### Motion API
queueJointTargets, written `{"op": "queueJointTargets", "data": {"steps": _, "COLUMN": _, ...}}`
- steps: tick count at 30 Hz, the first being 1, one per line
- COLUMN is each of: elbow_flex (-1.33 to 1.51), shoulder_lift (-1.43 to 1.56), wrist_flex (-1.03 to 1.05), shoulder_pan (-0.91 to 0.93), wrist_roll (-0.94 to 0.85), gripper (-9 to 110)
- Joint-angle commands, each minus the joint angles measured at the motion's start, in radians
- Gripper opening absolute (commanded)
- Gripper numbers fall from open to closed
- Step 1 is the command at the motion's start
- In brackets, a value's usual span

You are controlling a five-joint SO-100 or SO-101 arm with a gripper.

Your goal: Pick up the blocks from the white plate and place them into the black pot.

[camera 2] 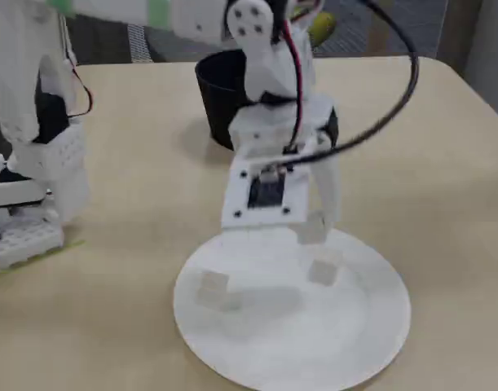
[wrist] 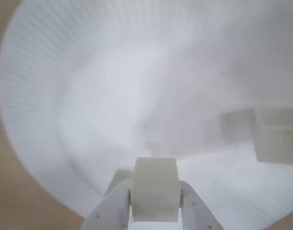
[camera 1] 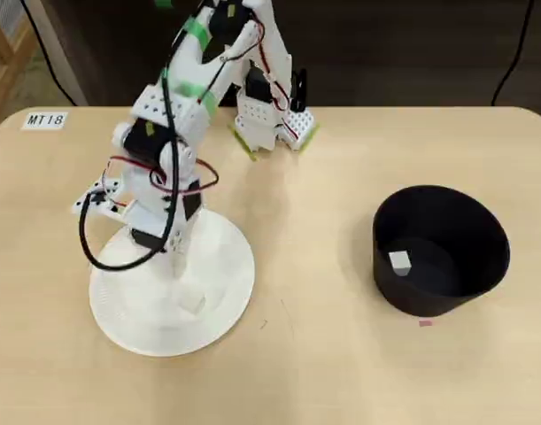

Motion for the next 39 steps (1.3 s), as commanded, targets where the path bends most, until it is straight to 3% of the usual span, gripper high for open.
{"op": "queueJointTargets", "data": {"steps": 1, "elbow_flex": 0.147, "shoulder_lift": 0.310, "wrist_flex": -0.104, "shoulder_pan": -0.130, "wrist_roll": 0.064, "gripper": -2}}
{"op": "queueJointTargets", "data": {"steps": 10, "elbow_flex": 0.209, "shoulder_lift": 0.489, "wrist_flex": -0.267, "shoulder_pan": -0.727, "wrist_roll": 0.087, "gripper": -2}}
{"op": "queueJointTargets", "data": {"steps": 15, "elbow_flex": 0.275, "shoulder_lift": 0.465, "wrist_flex": -0.396, "shoulder_pan": -0.905, "wrist_roll": 0.009, "gripper": -2}}
{"op": "queueJointTargets", "data": {"steps": 22, "elbow_flex": 0.437, "shoulder_lift": 0.402, "wrist_flex": -0.601, "shoulder_pan": -0.988, "wrist_roll": 0.018, "gripper": -2}}
{"op": "queueJointTargets", "data": {"steps": 28, "elbow_flex": 0.451, "shoulder_lift": 0.345, "wrist_flex": -0.634, "shoulder_pan": -1.000, "wrist_roll": 0.020, "gripper": -2}}
{"op": "queueJointTargets", "data": {"steps": 31, "elbow_flex": 0.457, "shoulder_lift": 0.353, "wrist_flex": -0.598, "shoulder_pan": -1.011, "wrist_roll": -0.014, "gripper": 24}}
{"op": "queueJointTargets", "data": {"steps": 34, "elbow_flex": 0.457, "shoulder_lift": 0.371, "wrist_flex": -0.557, "shoulder_pan": -1.017, "wrist_roll": -0.026, "gripper": 35}}
{"op": "queueJointTargets", "data": {"steps": 37, "elbow_flex": 0.457, "shoulder_lift": 0.402, "wrist_flex": -0.508, "shoulder_pan": -1.006, "wrist_roll": -0.017, "gripper": 31}}
{"op": "queueJointTargets", "data": {"steps": 39, "elbow_flex": 0.456, "shoulder_lift": 0.426, "wrist_flex": -0.456, "shoulder_pan": -0.983, "wrist_roll": -0.012, "gripper": 13}}
